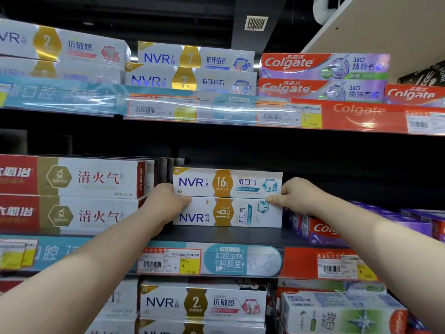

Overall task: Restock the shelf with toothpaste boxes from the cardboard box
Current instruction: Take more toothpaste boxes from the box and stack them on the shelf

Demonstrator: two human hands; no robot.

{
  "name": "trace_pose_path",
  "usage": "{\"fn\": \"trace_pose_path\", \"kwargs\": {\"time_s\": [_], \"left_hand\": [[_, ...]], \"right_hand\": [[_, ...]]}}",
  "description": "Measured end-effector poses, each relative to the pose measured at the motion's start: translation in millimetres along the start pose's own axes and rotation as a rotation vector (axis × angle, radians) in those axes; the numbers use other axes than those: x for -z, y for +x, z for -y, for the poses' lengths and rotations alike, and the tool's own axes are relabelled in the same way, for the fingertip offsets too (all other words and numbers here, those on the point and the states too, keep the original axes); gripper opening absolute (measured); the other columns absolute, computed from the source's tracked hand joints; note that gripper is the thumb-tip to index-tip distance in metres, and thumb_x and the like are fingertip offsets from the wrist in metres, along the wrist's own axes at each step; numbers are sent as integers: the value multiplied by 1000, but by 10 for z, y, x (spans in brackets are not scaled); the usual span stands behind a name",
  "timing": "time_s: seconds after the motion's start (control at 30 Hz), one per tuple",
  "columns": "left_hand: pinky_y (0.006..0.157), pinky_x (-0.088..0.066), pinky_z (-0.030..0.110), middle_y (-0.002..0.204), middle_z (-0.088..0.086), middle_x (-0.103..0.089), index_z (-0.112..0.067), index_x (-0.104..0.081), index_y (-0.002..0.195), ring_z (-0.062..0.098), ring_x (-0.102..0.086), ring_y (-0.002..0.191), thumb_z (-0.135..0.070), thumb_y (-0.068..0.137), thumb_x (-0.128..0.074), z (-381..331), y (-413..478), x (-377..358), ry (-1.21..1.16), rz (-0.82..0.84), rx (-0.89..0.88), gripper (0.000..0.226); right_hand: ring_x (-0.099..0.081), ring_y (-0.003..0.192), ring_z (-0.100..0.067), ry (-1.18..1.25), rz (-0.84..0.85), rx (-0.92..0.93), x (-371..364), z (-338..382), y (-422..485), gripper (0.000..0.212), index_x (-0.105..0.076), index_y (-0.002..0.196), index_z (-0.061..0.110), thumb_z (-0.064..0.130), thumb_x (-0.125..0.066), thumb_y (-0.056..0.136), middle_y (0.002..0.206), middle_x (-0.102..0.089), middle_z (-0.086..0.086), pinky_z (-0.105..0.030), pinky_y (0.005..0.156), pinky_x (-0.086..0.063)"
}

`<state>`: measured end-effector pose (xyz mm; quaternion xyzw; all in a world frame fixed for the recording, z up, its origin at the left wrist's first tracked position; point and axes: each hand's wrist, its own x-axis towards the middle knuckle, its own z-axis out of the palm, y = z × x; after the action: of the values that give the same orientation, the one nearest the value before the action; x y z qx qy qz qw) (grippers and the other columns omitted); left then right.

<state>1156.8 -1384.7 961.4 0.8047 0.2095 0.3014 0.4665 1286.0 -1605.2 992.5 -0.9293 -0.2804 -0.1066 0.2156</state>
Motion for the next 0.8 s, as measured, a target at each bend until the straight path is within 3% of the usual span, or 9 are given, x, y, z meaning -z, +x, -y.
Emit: {"fn": "trace_pose_path", "kwargs": {"time_s": [0.1,0.3,0.47,0.63,0.7,0.73,0.8], "left_hand": [[53,-47,26,105,15,-65,-4,-54,104,17,-60,70,-14,87,-57,-16,-6,-8,14,0,-1,20],[50,-43,22,100,10,-63,-6,-54,109,12,-58,68,-15,88,-55,-26,-32,-11,19,7,5,23],[56,-50,25,112,16,-65,-6,-55,111,21,-63,82,-15,87,-58,-49,-70,6,-6,-5,33,26],[51,-43,21,117,12,-61,-8,-41,121,14,-57,75,-19,81,-66,-110,-162,-16,-21,-7,25,48],[55,-44,22,118,9,-61,-10,-36,124,15,-58,80,-23,78,-70,-142,-206,-8,-6,-32,-17,59],[59,-46,23,117,6,-61,-12,-35,125,16,-59,86,-24,77,-71,-156,-236,-4,11,-43,-44,61],[64,-44,19,108,-6,-56,-14,-34,129,11,-55,86,-24,78,-70,-216,-350,9,57,-58,-118,64]], "right_hand": [[-47,57,-14,-23,4,-2,9,1,-4,40,-50,55,15,40,-60,84,59,-51,1,-27,53,-37],[-52,62,-15,-72,-21,-5,29,-26,-22,37,-59,61,14,44,-59,83,63,-57,0,-29,57,-42],[-59,72,-21,-32,-12,-8,39,-45,-30,38,-69,78,8,45,-61,81,75,-65,-5,-32,68,-47],[-55,66,-15,-72,-49,-48,90,-2,-72,35,-54,64,19,50,-64,77,69,-57,2,-28,55,-40],[-59,78,-20,-83,-100,-46,134,-3,-116,38,-59,79,15,52,-64,75,87,-63,-5,-29,60,-44],[-60,93,-24,-84,-129,-35,157,-1,-139,47,-61,97,11,52,-64,75,105,-63,-9,-32,71,-48],[-51,118,-32,-72,-204,10,197,5,-199,67,-49,127,10,50,-64,76,134,-48,-15,-37,92,-46]]}}
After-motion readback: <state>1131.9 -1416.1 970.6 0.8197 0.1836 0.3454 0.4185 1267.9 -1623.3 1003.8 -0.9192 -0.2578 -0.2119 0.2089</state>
